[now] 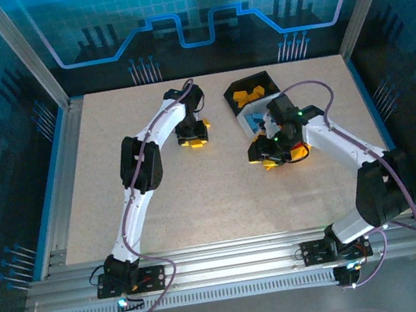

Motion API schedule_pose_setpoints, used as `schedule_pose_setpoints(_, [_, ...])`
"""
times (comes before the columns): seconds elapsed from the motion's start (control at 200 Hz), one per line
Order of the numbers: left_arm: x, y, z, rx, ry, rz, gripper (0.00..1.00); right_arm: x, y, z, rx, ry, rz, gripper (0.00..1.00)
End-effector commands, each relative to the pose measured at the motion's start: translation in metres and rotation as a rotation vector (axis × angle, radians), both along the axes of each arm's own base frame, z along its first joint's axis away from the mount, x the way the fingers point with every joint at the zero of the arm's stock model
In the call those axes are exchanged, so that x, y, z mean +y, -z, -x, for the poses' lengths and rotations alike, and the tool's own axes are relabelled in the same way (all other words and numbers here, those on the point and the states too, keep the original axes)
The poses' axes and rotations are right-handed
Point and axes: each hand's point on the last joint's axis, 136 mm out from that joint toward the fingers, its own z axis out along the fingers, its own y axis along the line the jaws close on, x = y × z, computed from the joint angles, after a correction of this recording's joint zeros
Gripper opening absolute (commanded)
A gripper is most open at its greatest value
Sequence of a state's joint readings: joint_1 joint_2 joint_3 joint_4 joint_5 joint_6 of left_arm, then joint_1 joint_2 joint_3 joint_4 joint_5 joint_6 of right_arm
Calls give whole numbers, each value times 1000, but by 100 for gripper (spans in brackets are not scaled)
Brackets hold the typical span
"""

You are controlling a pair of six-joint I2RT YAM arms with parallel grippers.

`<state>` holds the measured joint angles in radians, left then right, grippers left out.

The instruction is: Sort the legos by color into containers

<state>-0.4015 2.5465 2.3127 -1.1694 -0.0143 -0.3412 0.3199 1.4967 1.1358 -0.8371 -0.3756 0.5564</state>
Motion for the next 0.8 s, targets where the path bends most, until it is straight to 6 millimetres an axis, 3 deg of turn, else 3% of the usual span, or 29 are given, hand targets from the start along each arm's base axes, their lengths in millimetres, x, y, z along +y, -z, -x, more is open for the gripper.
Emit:
schedule_pose_setpoints(0.0, [-30, 17, 14, 47, 21, 77, 56, 4, -6, -2, -3, -13, -20, 50])
schedule_pose_setpoints(0.27, [-30, 13, 15, 46, 22, 82, 44, 2, -5, 3, -9, -4, -25, 50])
schedule_pose_setpoints(0.435, [-32, 8, 23, 71, -4, 113, 43, 3, -8, 2, -20, -5, -28, 50])
schedule_pose_setpoints(0.585, [-37, -10, 30, 81, -60, 195, 43, 4, -16, -7, -39, -12, -28, 50])
schedule_pose_setpoints(0.795, [-42, -40, 36, 73, -183, 363, 44, 23, -19, -30, -15, -9, -96, 50])
